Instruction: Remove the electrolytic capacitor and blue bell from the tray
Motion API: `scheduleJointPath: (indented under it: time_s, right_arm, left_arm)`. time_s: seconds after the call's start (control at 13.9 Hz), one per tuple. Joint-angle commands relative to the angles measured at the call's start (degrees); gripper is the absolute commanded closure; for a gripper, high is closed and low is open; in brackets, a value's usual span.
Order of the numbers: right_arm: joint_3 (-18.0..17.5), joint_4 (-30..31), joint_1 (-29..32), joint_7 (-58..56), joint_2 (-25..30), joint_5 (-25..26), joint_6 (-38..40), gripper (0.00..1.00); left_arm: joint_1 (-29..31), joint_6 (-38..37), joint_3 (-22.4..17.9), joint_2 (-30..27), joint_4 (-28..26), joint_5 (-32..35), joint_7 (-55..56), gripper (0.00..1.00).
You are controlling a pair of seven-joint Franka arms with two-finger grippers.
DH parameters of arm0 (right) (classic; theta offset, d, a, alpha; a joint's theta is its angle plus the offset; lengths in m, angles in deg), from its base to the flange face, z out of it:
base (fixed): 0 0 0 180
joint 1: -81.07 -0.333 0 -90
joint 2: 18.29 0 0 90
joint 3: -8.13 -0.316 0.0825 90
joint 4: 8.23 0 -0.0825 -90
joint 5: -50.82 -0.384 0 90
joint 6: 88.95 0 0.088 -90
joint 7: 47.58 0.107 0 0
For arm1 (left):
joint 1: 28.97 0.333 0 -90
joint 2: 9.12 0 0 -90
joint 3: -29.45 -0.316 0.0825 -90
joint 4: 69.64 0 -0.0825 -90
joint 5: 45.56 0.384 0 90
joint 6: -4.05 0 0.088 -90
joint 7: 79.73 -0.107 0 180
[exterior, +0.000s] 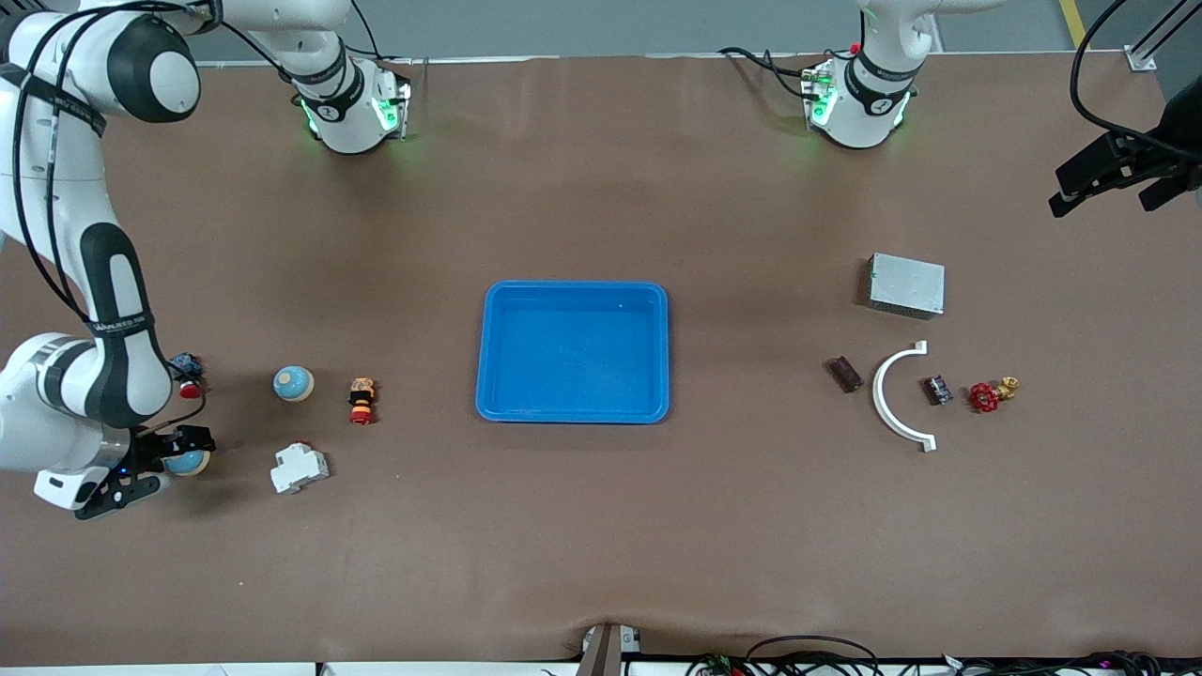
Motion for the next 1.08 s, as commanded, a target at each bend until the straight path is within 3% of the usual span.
scheduleJointPath:
  time_s: [0.0, 0.29, 0.5, 0.72, 1.0]
  right_arm:
    - [-1.42, 1.62, -1.75, 10.61, 7.75, -0.26, 6.55, 0.00]
    - [-1.43, 11.97, -7.20, 25.74, 20.59, 0.27, 6.31, 0.00]
    - [-1.60, 17.61, -7.47, 27.96, 28.94, -0.34, 6.66, 0.00]
    - [-1.86, 19.46, -8.00, 32.79, 33.70, -0.52, 8.40, 0.00]
    - [-1.95, 18.94, -9.67, 34.29, 39.32, -0.43, 16.31, 0.00]
  left_arm:
    - [-0.22, -0.37, -0.45, -1.12, -0.75, -1.06, -1.66, 0.00]
    - [-0.31, -0.55, -0.18, -0.94, -0.75, -1.24, -2.98, 0.00]
    - [-0.31, -1.16, -0.09, -1.11, -1.45, -0.62, -2.89, 0.00]
    - [-0.31, -1.17, -0.09, -2.34, -2.94, -0.53, -3.16, 0.00]
    - [-0.57, -1.08, -0.01, -4.28, -4.97, 1.31, -3.25, 0.00]
